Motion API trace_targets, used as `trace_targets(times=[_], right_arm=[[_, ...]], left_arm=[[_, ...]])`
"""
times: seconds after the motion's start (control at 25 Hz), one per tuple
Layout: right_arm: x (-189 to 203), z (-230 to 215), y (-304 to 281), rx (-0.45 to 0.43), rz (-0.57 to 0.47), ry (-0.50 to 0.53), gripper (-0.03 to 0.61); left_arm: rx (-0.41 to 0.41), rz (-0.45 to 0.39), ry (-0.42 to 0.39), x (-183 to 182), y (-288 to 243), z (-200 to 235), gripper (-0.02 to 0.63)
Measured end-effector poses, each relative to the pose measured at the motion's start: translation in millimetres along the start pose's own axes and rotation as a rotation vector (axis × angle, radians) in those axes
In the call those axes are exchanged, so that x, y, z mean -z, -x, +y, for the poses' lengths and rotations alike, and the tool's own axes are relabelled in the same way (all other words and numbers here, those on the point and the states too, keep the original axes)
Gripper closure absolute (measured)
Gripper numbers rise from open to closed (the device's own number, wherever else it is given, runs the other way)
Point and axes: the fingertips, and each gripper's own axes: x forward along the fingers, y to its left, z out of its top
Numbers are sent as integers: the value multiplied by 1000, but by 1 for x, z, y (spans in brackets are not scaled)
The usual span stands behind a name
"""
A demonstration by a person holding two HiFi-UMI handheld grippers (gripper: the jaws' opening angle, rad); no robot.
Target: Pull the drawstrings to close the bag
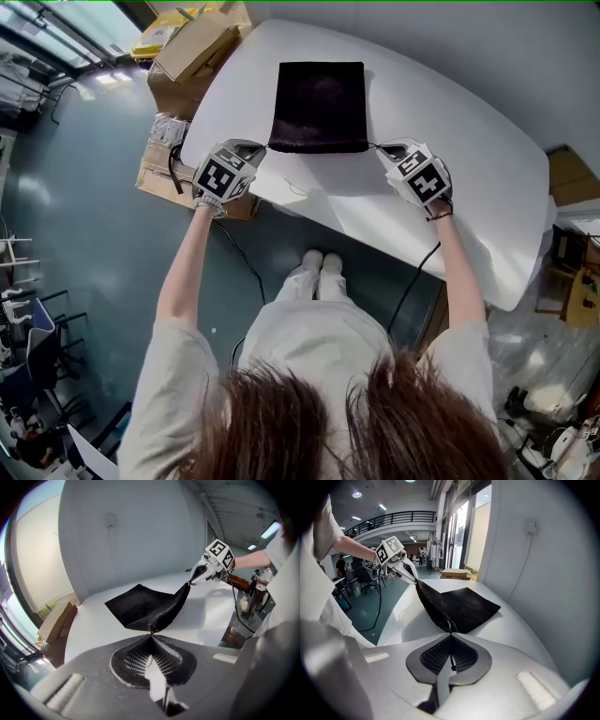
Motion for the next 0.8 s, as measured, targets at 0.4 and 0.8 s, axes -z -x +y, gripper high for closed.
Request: trace_targets(times=[0.4,0.8], right_arm=[[-36,-30,26,68,-89,-1,565],[-65,-50,52,124,-175,-3,565]], left_arm=[[-44,-98,20,-39,23,21,617],[-88,-165,-23,-75,48,39,617]])
